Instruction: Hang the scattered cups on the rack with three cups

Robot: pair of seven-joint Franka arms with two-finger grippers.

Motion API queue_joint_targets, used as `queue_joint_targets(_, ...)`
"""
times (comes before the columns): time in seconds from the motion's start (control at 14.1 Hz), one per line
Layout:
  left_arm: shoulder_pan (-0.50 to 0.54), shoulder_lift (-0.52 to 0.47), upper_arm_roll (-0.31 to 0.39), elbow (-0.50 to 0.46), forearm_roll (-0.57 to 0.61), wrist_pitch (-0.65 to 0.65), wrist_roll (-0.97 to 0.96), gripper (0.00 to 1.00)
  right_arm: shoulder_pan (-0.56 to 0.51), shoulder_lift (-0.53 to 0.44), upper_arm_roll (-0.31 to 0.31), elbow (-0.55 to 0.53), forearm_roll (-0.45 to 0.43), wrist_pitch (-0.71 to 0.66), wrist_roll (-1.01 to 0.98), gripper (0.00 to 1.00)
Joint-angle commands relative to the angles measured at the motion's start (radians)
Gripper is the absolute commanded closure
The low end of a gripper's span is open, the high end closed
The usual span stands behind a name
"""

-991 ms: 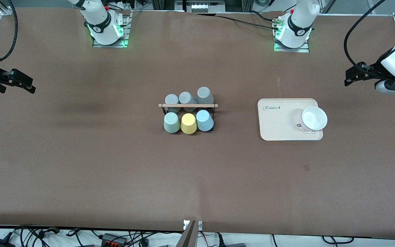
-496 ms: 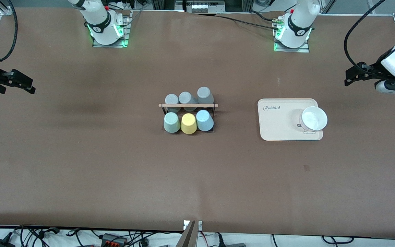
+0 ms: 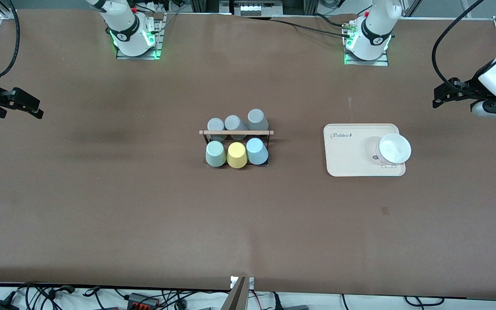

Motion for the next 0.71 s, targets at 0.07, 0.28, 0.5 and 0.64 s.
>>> queue_joint_targets(0.07,0.006,-0.003,-0.006,0.012,0.008,-0.017,0.008,0.00,-0.024,-0.016,0.020,-0.021,0.008,0.002,0.004,0.00)
queue_joint_targets(0.28,0.006,-0.003,-0.006,0.012,0.008,-0.016,0.008,0.00,-0.021,-0.016,0.023,-0.021,0.008,-0.004,-0.002,0.00)
queue_joint_targets(0.5,0.006,-0.005,-0.006,0.012,0.008,-0.017,0.008,0.00,-0.016,-0.024,0.027,-0.019,0.006,-0.021,-0.002,0.00)
queue_joint_targets(0.64,0.006,-0.003,-0.006,0.012,0.008,-0.017,0.008,0.00,-0.013,-0.027,0.027,-0.019,0.006,-0.021,-0.002,0.00)
